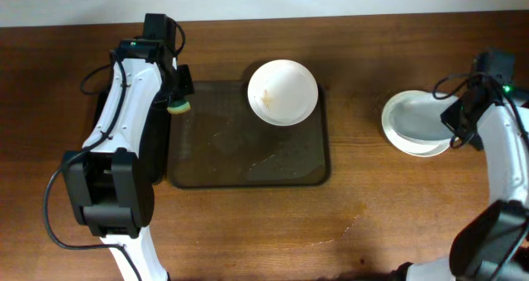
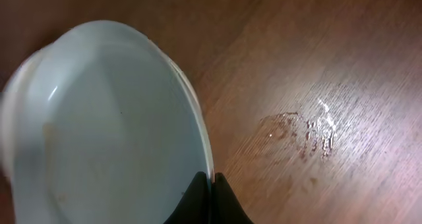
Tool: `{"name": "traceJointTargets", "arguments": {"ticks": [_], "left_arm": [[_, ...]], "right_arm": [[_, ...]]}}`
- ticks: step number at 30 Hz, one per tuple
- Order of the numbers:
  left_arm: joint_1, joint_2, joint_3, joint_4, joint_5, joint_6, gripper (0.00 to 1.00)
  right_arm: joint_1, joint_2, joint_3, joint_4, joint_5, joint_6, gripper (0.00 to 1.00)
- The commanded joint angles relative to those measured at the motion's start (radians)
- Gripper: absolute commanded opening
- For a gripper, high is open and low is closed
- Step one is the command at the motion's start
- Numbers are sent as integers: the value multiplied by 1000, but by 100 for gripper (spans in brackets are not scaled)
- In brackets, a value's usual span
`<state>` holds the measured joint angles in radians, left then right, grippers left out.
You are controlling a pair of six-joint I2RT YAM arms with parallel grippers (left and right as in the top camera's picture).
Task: Clean dirty plates on tray and stack at the side
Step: 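Lift the pale blue plate with the right gripper and stack it on the white plate, then grip the pinkish plate rim with the right gripper and pull it center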
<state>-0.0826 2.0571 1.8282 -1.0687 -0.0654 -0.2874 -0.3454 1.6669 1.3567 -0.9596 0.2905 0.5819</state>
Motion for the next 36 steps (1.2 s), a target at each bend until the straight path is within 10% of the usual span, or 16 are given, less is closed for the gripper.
{"name": "traceJointTargets", "arguments": {"ticks": [1,5,9,22,36], "left_arm": [[5,0,16,6,-14,12,1],[5,0,16,10,-13,12,1],[5,0,16,14,-10,12,1],[5,0,16,13,-10,12,0],[4,0,16,17,-10,12,1]], "right_arm": [[-5,66,-29,46,-36,-32,4],[32,132,-29,95,-242,-175,46],[148,130,23,113,-431,-238,52],[654,419,51,542,-301,188,40],[827,438,52,234,-678,129,10]]}}
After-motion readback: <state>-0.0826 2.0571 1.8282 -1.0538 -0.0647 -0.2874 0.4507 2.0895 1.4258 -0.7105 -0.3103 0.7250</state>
